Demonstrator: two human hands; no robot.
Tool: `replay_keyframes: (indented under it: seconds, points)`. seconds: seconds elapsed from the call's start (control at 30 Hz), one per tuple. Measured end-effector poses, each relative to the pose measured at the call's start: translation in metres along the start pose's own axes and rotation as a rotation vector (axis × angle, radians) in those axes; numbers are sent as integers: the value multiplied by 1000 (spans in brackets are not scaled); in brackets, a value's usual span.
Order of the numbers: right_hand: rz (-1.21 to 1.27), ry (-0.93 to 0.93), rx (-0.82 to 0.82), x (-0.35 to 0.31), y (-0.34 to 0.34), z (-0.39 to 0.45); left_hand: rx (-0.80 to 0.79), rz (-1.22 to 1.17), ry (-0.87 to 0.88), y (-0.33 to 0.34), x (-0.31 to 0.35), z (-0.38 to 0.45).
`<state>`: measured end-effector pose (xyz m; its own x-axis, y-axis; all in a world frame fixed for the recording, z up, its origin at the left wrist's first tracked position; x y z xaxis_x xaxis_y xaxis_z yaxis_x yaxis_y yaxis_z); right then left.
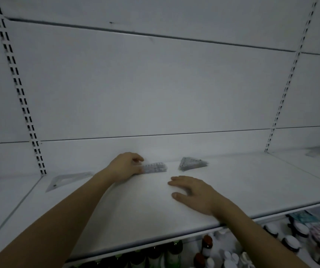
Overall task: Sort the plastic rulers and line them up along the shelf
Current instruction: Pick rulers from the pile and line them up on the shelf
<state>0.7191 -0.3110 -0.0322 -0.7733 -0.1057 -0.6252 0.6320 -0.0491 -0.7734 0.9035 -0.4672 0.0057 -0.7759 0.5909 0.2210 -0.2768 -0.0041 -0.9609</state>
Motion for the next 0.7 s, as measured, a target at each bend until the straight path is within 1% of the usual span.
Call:
replay_keyframes:
  seconds: [0.1, 0.2, 0.3, 0.43, 0.5, 0.57, 0.7]
  points:
    - [19, 30, 25, -1, -1, 0, 94, 0, 72, -1, 21, -16]
    - [18, 62, 45, 0, -1, 2, 124, 13, 157, 6, 50, -40]
    - [-4, 101, 100, 1, -2, 0, 88, 53, 189, 23, 71, -57]
    - [-104, 133, 161, -1, -8, -9, -20, 117, 154, 41, 92, -65]
    - [-185, 155, 153, -2, -11, -10, -50, 120, 139, 44, 98, -64]
    - [-233, 205, 149, -1, -24, -15, -51, 126, 134, 42, 110, -62]
    - [-208, 326, 139, 23, -74, -46, -20, 137, 154, 36, 160, -57]
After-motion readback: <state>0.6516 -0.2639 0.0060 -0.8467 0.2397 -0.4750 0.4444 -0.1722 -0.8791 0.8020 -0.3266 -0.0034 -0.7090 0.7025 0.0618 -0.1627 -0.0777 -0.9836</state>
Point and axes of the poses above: each hand's wrist, its own z-axis towards the middle knuckle, its own y-axis out of the palm, x = y × z, the point moved 6 cm from there along z, towards the middle knuckle, and after that the axes turned 14 degrees about z, right-handed, at the moved point
